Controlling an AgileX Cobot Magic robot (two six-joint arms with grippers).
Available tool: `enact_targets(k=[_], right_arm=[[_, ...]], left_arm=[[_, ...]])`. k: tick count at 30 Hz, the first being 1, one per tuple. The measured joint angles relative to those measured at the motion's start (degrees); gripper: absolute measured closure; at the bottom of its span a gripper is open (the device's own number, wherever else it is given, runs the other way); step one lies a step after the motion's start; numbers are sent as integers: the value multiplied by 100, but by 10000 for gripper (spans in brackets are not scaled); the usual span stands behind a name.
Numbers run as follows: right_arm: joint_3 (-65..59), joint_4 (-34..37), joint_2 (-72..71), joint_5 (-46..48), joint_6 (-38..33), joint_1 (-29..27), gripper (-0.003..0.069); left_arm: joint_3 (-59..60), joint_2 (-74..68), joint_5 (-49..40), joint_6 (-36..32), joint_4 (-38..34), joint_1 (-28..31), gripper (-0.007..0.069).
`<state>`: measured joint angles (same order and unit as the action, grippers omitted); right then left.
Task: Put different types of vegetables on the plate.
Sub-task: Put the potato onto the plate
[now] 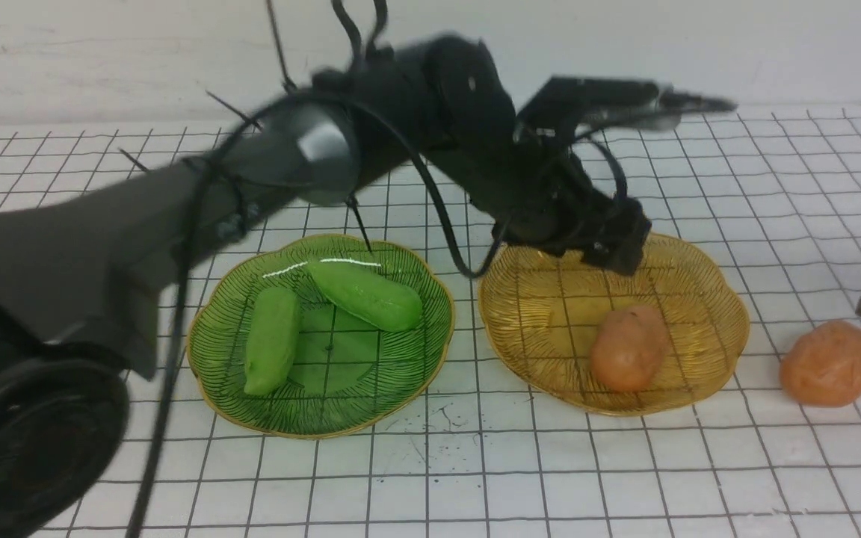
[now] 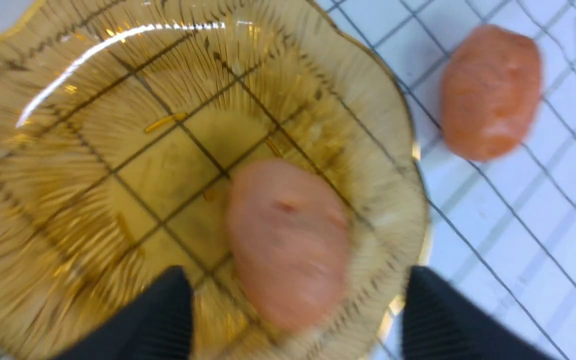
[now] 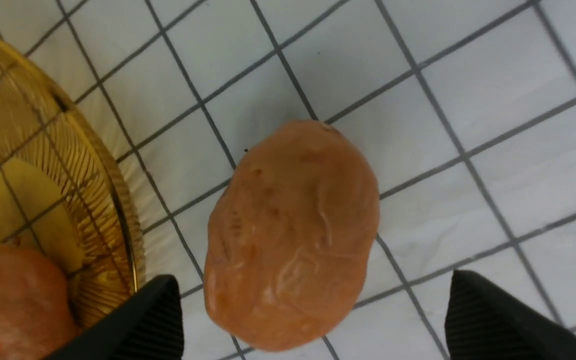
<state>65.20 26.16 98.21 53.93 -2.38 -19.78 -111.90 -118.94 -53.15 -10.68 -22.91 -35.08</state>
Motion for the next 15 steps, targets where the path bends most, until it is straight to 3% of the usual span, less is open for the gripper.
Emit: enact_targets(k=[2,3,5,7,9,15], right_arm=[[0,27,80,-49,6,13,6],[0,100,259,-167,6,12,6],[0,172,384,-282,6,16,8],[0,227,509,-381,6,16,11],[5,440,648,-466,6,16,14],[51,1184,985,-534,-412,16,24]], left_arm=[[-65,119,-214,66,140,14,255],[-149,353,-647,120,402,32,386],[-195,525,-1023,134,616,51,517],[-207,675,-1383,128,779,57,583],[-207,842,-1719,102,901,57,619],[-218,1040,-1816,97,902,57,632]])
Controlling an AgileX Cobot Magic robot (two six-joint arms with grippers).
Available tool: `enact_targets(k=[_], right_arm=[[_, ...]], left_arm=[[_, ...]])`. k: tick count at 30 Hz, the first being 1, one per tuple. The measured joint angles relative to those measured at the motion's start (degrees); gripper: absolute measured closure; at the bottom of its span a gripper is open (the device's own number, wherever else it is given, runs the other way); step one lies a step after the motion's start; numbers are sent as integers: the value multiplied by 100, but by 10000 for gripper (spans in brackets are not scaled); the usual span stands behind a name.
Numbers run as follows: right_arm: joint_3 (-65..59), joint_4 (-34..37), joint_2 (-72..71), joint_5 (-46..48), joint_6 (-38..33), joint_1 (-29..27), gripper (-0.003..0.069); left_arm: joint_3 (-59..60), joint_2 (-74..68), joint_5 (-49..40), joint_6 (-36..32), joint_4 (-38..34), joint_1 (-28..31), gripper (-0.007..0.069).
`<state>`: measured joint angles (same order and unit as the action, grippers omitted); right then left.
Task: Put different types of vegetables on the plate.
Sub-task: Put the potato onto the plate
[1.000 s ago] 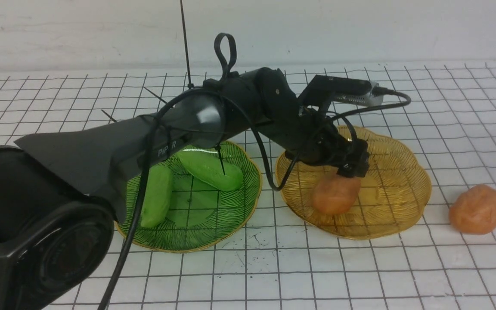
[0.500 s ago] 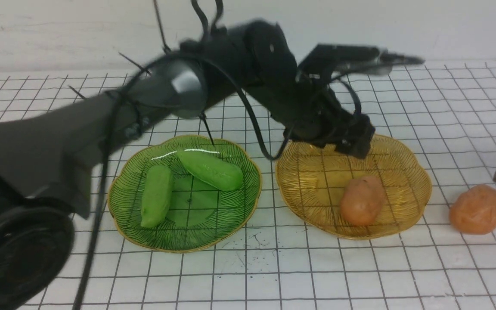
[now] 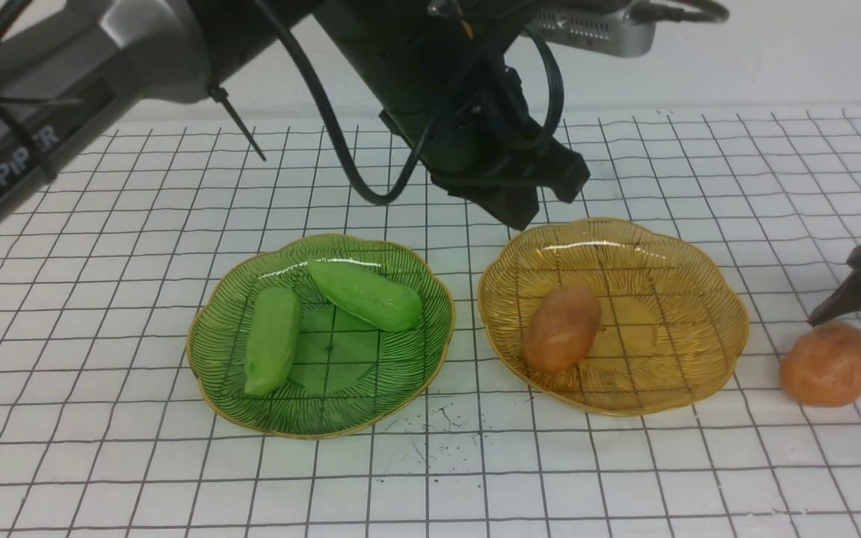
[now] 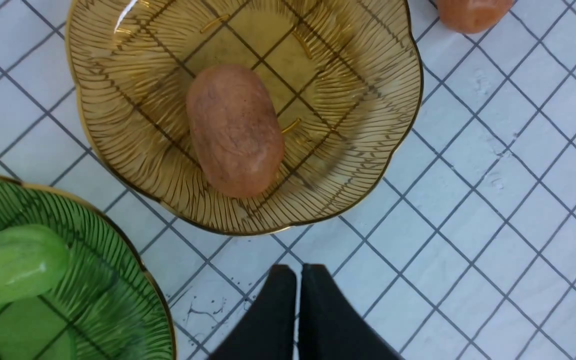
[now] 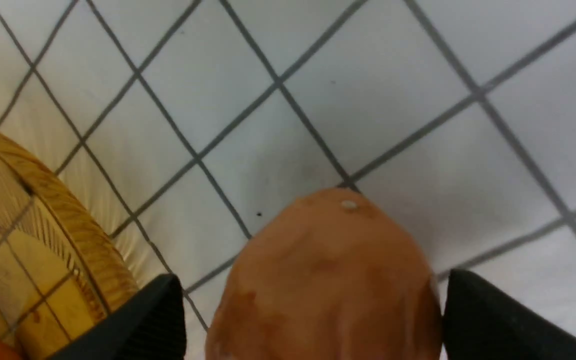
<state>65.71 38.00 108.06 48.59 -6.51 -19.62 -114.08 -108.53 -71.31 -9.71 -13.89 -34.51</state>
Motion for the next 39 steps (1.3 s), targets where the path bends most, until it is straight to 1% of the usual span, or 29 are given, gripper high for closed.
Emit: enact_targets(k=[2,4,5,6,10,13,14,16,17,18,21,22,23,24,25,27,28,29,31,33,35,37,39], right_arm=[[2,163,76,0,-112,0,48],[2,189,105,6,-209,0,98],[2,193,106,11,-251,0,144],[7,193,111,25,-281,0,168],[7,172,99,130,-376,-12,166],[7,299,-61,266,-613,-23,166],[7,387,-158,326,-728,-23,166],[7,866,-534,555,-1142,10,166],[7,902,-588,579,-1169,17,166],[7,1099,-730,625,-1289,80,166],[7,1375,-866,616,-1504,359,166],[7,1388,-863,570,-1558,556,166],[7,1388,-863,561,-1555,556,166],[7,1388,-842,514,-1582,678,166],[12,1382,-780,363,-1608,960,166],[75,1373,-669,151,-1617,1265,166],[86,1373,-657,151,-1618,1293,166],[180,1339,-560,53,-1625,1466,166],[284,1280,-473,14,-1625,1603,166],[482,1071,-377,39,-1617,1768,124],[540,1000,-377,78,-1612,1789,98],[721,781,-377,273,-1495,1813,29],[873,584,-377,505,-1327,1819,-3]], left_arm=[[0,20,-14,0,-17,0,632],[0,33,-26,0,-22,0,632],[0,52,-31,0,-22,0,632],[0,68,-31,6,-7,0,632],[0,208,-35,176,173,0,632],[0,387,-42,260,371,0,632],[0,478,-42,274,431,0,632],[0,758,-49,299,592,0,632],[0,801,-49,299,592,0,632],[0,923,-51,299,620,0,632],[0,1145,-56,299,672,0,632],[0,1236,-68,299,680,0,632],[0,1249,-68,299,680,0,632],[0,1276,-73,299,680,0,632],[0,1353,-73,299,680,0,632],[0,1420,-73,305,685,0,632],[0,1428,-73,305,690,0,632],[0,1481,-74,305,702,0,632],[26,1539,-74,305,712,0,632],[238,1758,-80,305,818,0,632],[343,1848,-80,305,858,0,632],[652,2098,-80,316,960,0,632],[890,2327,-80,371,1053,0,632]])
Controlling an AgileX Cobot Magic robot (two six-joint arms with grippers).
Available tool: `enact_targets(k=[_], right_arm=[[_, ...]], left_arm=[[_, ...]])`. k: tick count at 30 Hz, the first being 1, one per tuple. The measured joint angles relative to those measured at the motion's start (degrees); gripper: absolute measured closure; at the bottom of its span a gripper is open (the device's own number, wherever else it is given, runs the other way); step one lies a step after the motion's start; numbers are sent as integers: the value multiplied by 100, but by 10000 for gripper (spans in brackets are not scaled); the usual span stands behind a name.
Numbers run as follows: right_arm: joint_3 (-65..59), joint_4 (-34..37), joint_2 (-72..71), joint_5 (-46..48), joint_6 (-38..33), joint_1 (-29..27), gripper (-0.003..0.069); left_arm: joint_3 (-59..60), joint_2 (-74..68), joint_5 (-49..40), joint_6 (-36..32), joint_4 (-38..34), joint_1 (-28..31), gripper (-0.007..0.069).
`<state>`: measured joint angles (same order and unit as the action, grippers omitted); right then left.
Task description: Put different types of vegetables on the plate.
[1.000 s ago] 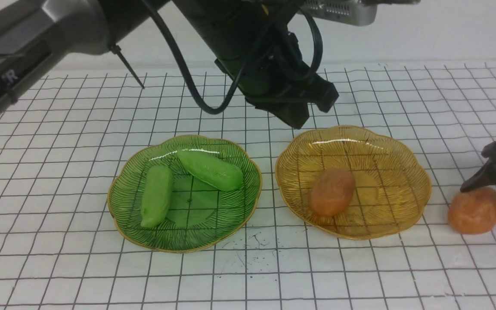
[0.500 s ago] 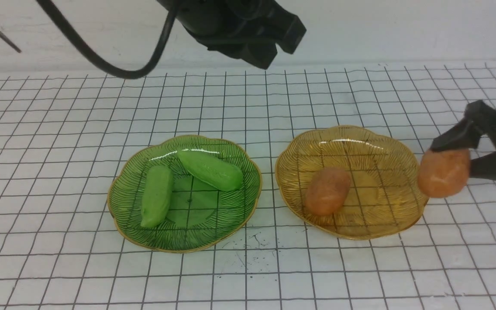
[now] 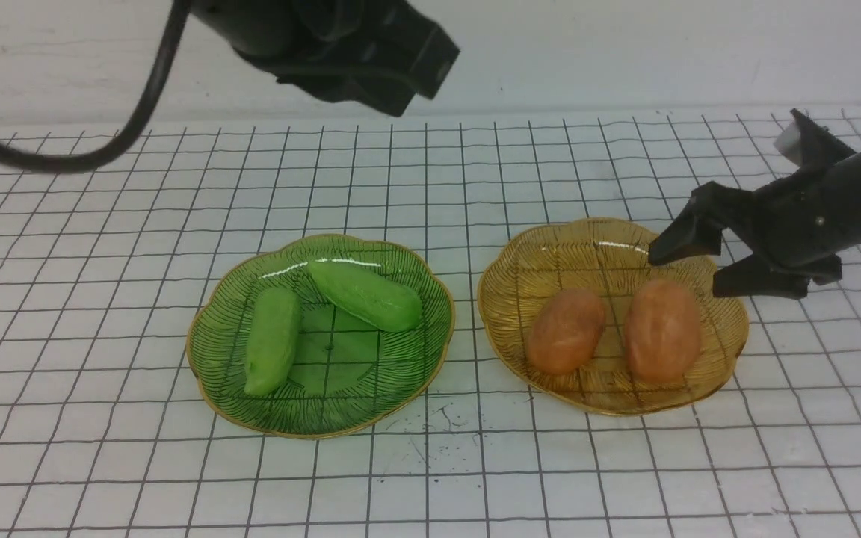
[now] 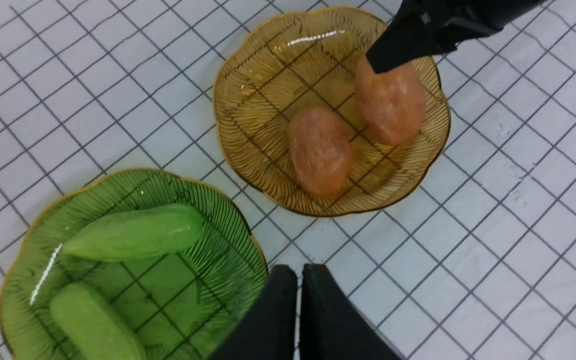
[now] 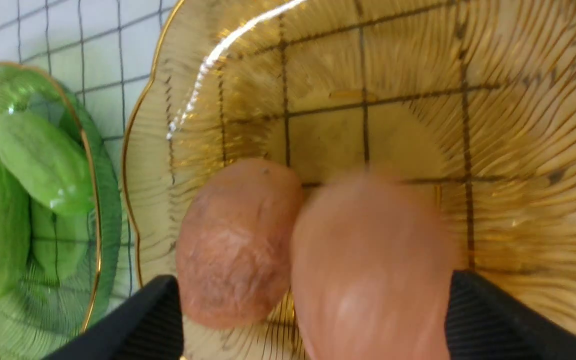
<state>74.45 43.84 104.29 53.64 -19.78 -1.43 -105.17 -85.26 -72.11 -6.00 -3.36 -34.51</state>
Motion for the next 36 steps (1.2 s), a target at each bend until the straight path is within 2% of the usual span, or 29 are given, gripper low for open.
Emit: enact_targets(k=[4,7,10,14,15,17,22,25,26,27,29,36], right_arm=[[318,-342,0,591,339,4,-10],[733,-585,-45,1323,398,4,64],[1070,-814,-379,1564,418,4,238],[1308,-1042,-1489,1629,418,4,565],[1318,-1062,-1559,1637,418,4,575],[1335,-1181,-2476,1685,418,4,647],[1058,-1490,-4266,1282,418,4,671],[103,-1830,-6112,101,418,4,673],[33,-1841,-6112,17,418,4,673],[-576,-1889,-6942,-737,426,4,673],[-1330,-1917,-7998,-1614,489,4,673],[-3228,-1955,-9519,-2557,712,4,673]], left_arm=[[454,575,-12,198,146,0,632],[850,1133,-12,386,207,0,632],[1296,1745,-12,565,227,0,632],[2049,2742,-18,898,288,0,632],[2090,2796,-18,898,297,0,632],[2612,3472,-18,1138,397,0,632],[3626,4739,209,1390,546,0,632],[4524,5700,753,1444,630,0,632],[4524,5745,753,1444,630,0,632],[4922,6114,1015,1444,675,0,632],[5289,6398,1278,1444,722,0,632],[5965,6728,1693,1492,708,0,632]])
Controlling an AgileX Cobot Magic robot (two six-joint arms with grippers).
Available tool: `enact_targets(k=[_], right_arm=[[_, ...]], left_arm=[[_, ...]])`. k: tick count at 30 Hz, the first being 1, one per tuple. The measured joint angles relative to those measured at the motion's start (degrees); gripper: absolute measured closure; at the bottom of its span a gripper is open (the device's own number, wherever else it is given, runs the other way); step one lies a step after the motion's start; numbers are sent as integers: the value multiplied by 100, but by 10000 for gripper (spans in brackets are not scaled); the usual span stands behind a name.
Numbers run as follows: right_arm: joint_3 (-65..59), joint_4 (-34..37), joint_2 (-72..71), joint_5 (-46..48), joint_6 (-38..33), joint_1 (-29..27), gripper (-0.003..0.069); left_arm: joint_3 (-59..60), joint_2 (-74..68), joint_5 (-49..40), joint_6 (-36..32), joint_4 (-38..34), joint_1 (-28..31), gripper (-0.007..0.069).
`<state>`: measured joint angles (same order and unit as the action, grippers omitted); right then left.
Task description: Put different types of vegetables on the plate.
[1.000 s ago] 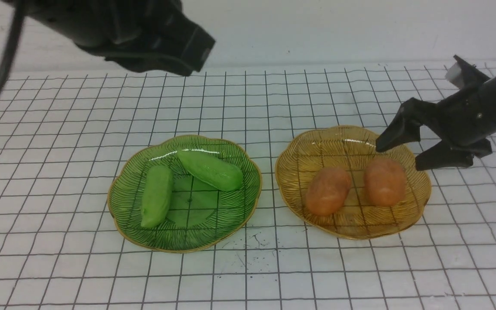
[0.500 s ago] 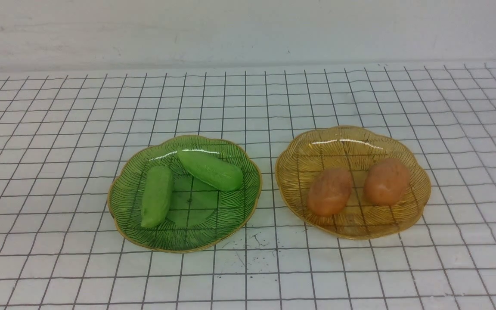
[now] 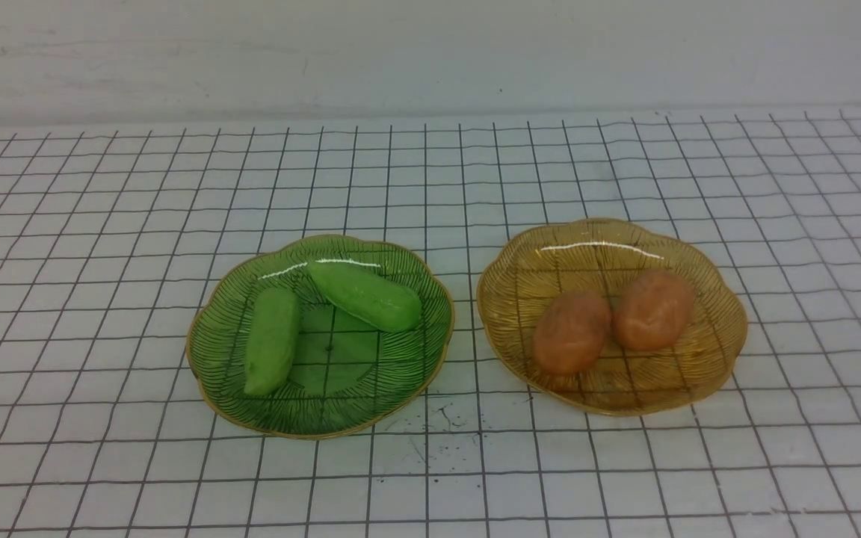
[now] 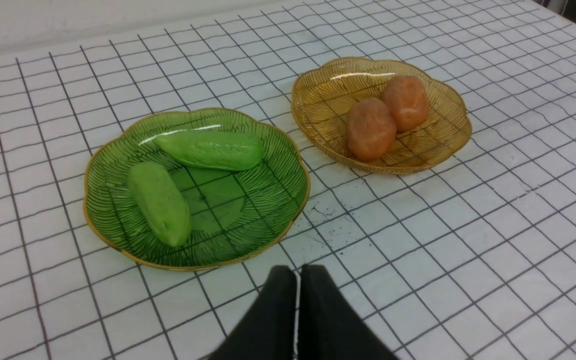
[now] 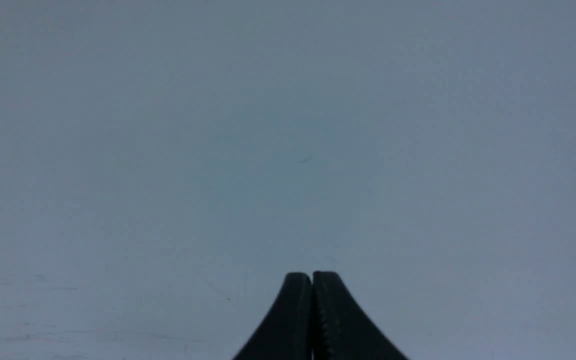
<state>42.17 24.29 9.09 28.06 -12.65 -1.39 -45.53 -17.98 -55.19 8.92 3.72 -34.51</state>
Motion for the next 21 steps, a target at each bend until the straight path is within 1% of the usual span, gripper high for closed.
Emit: enact_targets(k=[3,4,6,8,12,21], right_arm=[[-483,0,-465,-548,9,0,673],[-544,0,-506,-597,9,0,673],[-850,5,-990,-1469,9,0,673],[-897,5,-1014,-1887,9,0,673],[-923,24,-1014,-2034,9,0,673],[-952,29,-1014,-2028,9,0,673]], left_arm=[[20,0,0,11,-18,0,632],[20,0,0,11,-27,0,632],[25,12,0,57,-82,0,632],[25,12,17,59,-150,0,632],[25,12,17,77,-168,0,632],[25,12,17,77,-174,0,632]])
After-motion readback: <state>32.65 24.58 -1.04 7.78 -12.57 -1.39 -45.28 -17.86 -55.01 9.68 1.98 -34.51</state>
